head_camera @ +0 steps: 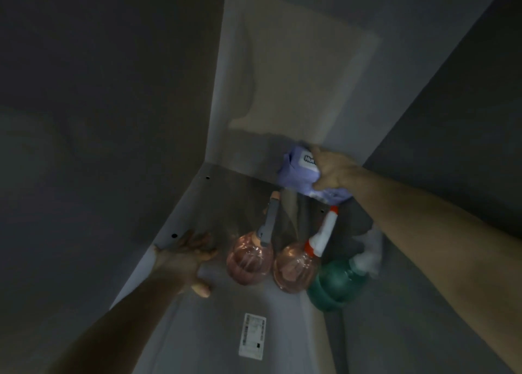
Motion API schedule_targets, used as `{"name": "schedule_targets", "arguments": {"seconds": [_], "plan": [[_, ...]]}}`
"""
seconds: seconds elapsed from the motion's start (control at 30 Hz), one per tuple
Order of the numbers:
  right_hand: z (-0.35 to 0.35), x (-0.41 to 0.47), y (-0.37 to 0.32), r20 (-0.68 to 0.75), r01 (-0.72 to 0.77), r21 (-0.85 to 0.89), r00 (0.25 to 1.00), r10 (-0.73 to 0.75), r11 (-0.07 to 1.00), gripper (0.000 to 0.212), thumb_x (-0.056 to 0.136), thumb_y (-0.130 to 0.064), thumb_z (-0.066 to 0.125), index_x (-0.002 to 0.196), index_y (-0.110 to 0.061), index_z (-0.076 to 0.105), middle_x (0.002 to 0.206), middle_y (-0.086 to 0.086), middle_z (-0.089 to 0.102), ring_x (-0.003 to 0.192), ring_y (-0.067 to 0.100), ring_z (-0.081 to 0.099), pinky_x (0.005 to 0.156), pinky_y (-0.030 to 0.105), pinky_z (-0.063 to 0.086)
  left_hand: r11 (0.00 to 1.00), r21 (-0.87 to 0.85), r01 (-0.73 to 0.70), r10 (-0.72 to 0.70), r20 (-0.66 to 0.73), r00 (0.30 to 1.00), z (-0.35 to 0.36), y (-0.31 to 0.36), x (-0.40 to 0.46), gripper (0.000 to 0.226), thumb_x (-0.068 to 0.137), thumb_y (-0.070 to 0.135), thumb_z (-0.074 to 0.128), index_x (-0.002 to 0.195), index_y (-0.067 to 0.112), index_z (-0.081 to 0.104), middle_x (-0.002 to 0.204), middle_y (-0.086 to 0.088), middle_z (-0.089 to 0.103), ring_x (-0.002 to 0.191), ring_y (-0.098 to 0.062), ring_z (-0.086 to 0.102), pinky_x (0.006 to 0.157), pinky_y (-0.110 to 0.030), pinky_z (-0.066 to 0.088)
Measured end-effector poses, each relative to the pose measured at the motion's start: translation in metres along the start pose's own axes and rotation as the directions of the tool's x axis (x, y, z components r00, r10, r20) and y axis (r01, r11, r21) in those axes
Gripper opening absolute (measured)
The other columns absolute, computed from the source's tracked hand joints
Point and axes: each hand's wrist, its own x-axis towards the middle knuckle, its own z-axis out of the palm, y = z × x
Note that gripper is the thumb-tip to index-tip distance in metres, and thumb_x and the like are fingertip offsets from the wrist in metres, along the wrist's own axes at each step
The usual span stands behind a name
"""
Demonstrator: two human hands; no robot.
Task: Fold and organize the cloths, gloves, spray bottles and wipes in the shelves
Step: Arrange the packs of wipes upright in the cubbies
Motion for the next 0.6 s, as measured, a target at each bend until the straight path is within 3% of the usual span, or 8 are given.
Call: {"name": "schedule_targets", "arguments": {"seconds": [0.1,0.17,0.23,0.33,0.43,0.5,0.57,0.6], "plan": [[-0.038,-0.026,-0.004,-0.151,0.045,-0.038,0.987,-0.05,0.998,0.082,0.069,-0.018,0.079,0.136,-0.009,0.033,0.133,0.014,0.048,0.119,0.034,0.052,0.09,0.037,0.042,1.0,-0.013,-0.021,0.021,-0.028,0.999,0.004,-0.005,-0.002,0.095,0.074,0.051,0.071,0.15,0.042,0.014,0.16,0.015,-0.007,0.148,-0.015,-0.01,0.108,-0.068,0.015],[-0.061,-0.044,-0.012,-0.245,0.05,-0.12,0.966,-0.078,0.992,0.074,0.073,-0.02,0.076,0.134,-0.009,0.036,0.132,0.013,0.048,0.12,0.032,0.048,0.09,0.036,0.038,0.991,-0.129,-0.039,0.027,-0.094,0.995,0.0,-0.011,-0.012,0.093,0.08,0.043,0.07,0.152,0.033,0.013,0.16,0.012,-0.003,0.149,-0.017,-0.006,0.115,-0.059,0.014],[-0.078,-0.064,-0.021,-0.371,0.051,-0.164,0.922,-0.11,0.985,0.066,0.075,-0.023,0.073,0.131,-0.01,0.039,0.129,0.012,0.05,0.119,0.031,0.048,0.089,0.036,0.036,0.944,-0.327,-0.05,-0.034,-0.245,0.969,-0.007,-0.014,-0.025,0.092,0.083,0.038,0.07,0.152,0.024,0.012,0.157,0.013,0.004,0.149,-0.018,0.002,0.118,-0.051,0.016],[-0.095,-0.097,-0.042,-0.522,0.055,0.052,0.853,-0.02,0.997,0.065,0.071,-0.025,0.074,0.126,-0.01,0.041,0.122,0.011,0.052,0.114,0.033,0.05,0.087,0.038,0.039,0.806,-0.546,-0.228,-0.102,-0.508,0.855,-0.03,0.002,-0.054,0.078,0.084,0.03,0.071,0.149,0.022,0.029,0.156,-0.004,0.029,0.144,-0.022,0.027,0.115,-0.036,0.026],[-0.101,-0.134,-0.072,-0.485,0.096,0.432,0.863,0.142,0.897,0.063,0.067,-0.026,0.076,0.117,-0.013,0.039,0.12,0.007,0.052,0.108,0.03,0.054,0.08,0.037,0.044,0.673,-0.611,-0.416,-0.107,-0.637,0.764,-0.06,0.04,-0.093,0.073,0.082,0.027,0.073,0.146,0.024,0.037,0.146,0.002,0.043,0.136,-0.014,0.039,0.106,-0.019,0.029],[-0.104,-0.162,-0.093,-0.394,0.124,0.675,0.894,0.213,0.728,0.058,0.065,-0.027,0.078,0.107,-0.017,0.039,0.112,0.004,0.056,0.099,0.027,0.058,0.081,0.038,0.049,0.508,-0.676,-0.533,-0.088,-0.657,0.748,-0.078,0.063,-0.123,0.08,0.079,0.028,0.076,0.147,0.029,0.033,0.136,0.017,0.047,0.13,-0.003,0.04,0.102,-0.014,0.029],[-0.105,-0.192,-0.11,-0.285,0.118,0.836,0.928,0.241,0.536,0.057,0.064,-0.024,0.081,0.105,-0.017,0.043,0.105,0.002,0.06,0.094,0.023,0.062,0.083,0.039,0.052,0.245,-0.768,-0.591,-0.053,-0.62,0.783,-0.091,0.08,-0.155,0.08,0.079,0.026,0.076,0.145,0.034,0.031,0.123,0.023,0.056,0.121,0.001,0.051,0.1,-0.018,0.039],[-0.105,-0.21,-0.118,-0.226,0.1,0.888,0.945,0.237,0.448,0.056,0.064,-0.022,0.082,0.107,-0.015,0.046,0.103,0.001,0.063,0.092,0.021,0.064,0.082,0.038,0.054,0.107,-0.809,-0.578,-0.025,-0.583,0.812,-0.093,0.085,-0.174,0.068,0.082,0.025,0.073,0.138,0.038,0.038,0.115,0.023,0.062,0.11,0.002,0.058,0.092,-0.019,0.048]]}}
